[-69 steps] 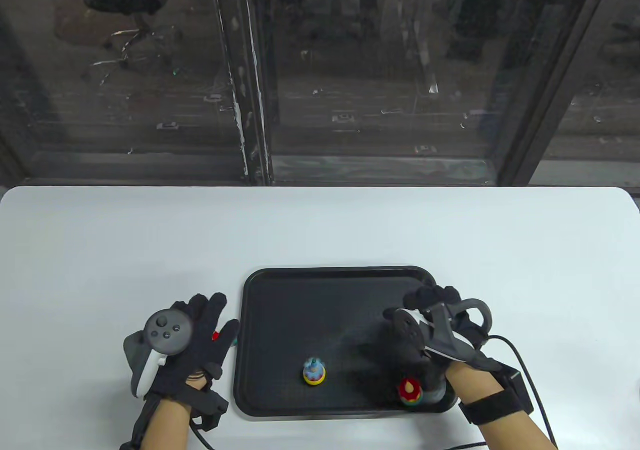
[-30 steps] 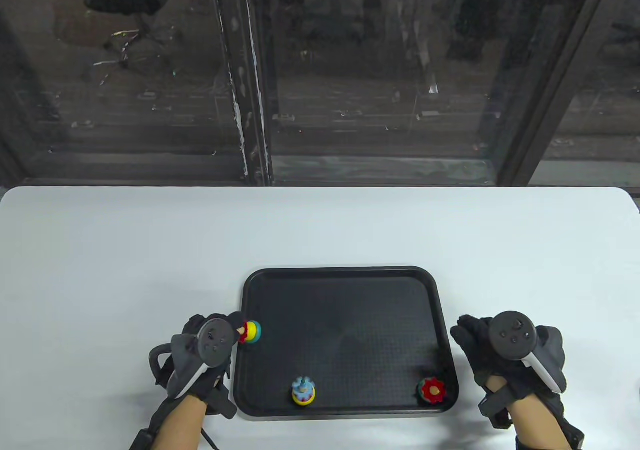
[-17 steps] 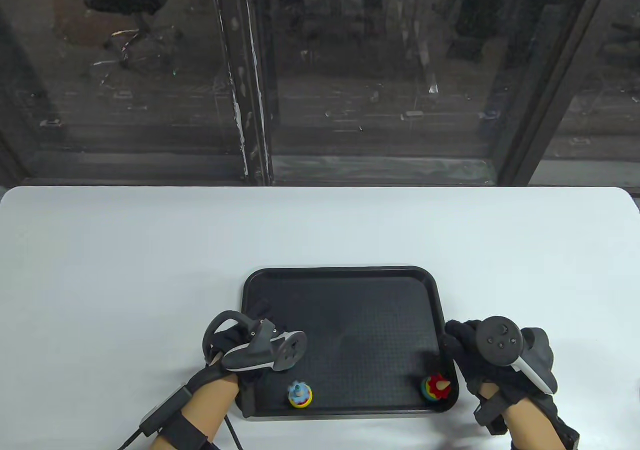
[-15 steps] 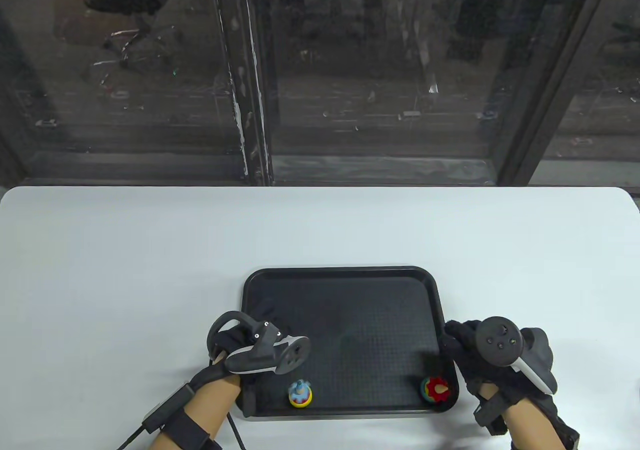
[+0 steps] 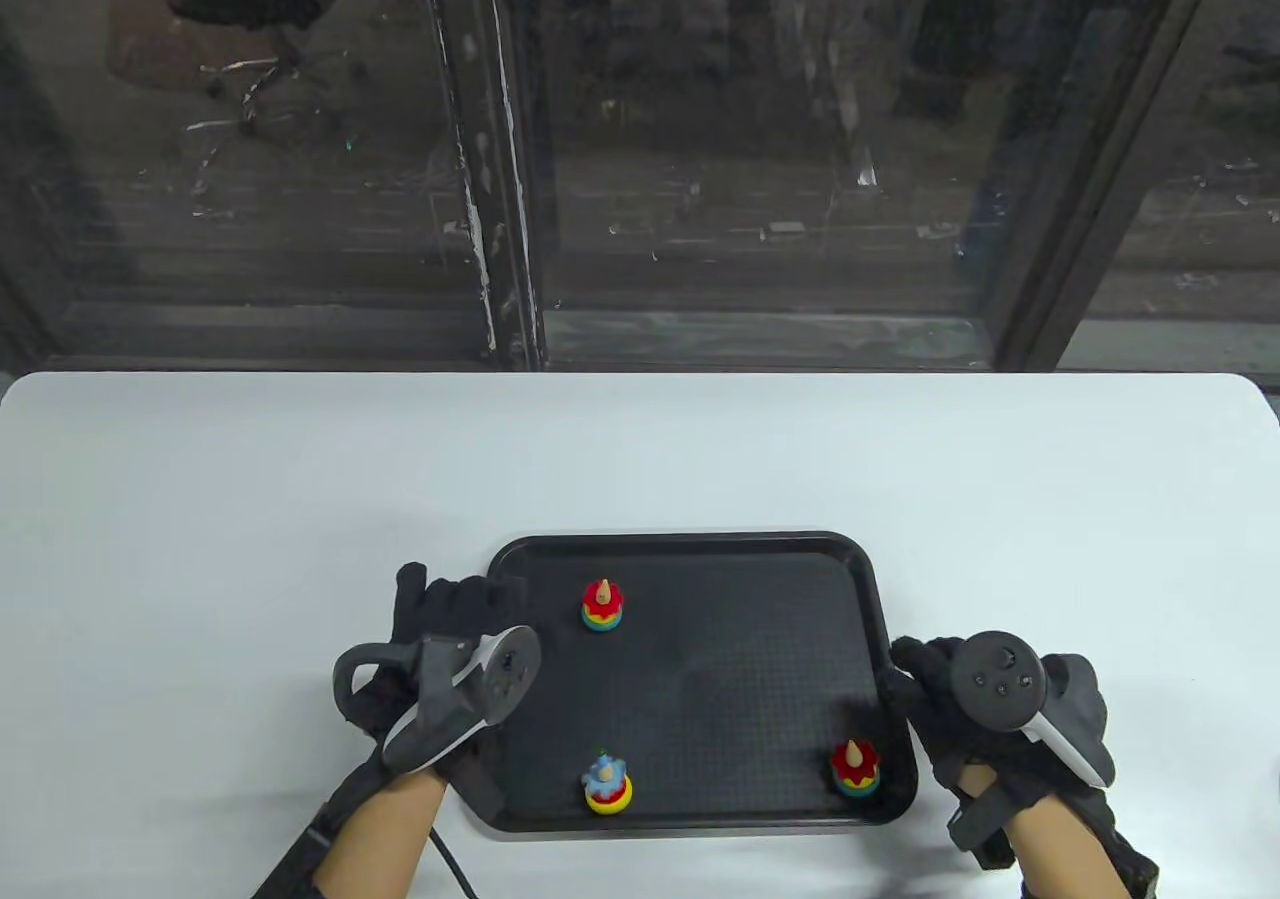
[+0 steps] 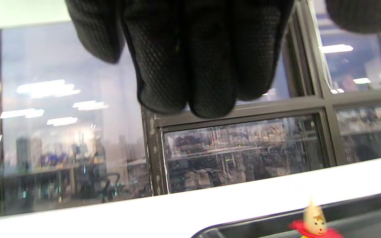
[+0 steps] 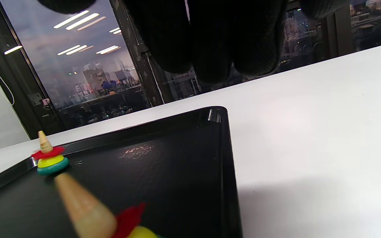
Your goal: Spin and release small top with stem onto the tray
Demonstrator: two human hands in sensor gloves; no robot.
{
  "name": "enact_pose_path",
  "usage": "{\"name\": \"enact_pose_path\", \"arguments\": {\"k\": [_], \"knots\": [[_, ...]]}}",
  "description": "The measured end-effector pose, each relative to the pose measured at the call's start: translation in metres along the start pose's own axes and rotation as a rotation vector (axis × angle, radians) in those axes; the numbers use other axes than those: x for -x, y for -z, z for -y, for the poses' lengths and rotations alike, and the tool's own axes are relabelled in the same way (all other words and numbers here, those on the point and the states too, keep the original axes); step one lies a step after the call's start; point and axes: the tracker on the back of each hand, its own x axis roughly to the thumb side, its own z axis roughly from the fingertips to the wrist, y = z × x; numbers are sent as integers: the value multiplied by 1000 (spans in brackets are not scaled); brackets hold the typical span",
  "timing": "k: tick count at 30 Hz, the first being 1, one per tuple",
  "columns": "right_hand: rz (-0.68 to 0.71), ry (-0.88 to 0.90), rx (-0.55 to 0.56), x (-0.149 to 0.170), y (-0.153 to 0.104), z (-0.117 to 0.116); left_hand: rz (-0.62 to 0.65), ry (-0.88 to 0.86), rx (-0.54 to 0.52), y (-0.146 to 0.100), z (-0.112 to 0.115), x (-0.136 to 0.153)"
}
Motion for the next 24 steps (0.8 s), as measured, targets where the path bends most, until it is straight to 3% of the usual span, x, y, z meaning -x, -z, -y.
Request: {"name": "enact_pose_path", "arguments": {"k": [5, 10, 20, 24], "knots": [[-6, -3, 9, 3, 1, 0, -4, -80, -12, -15, -7, 11], [-12, 2, 18, 6, 3, 0, -10, -124, 67, -23, 10, 18], [-8, 3, 18, 14, 7, -6, -20, -251, 348, -28, 50, 34], [-21, -11, -19, 16, 10, -11, -34, -280, 397, -27, 58, 37]]}}
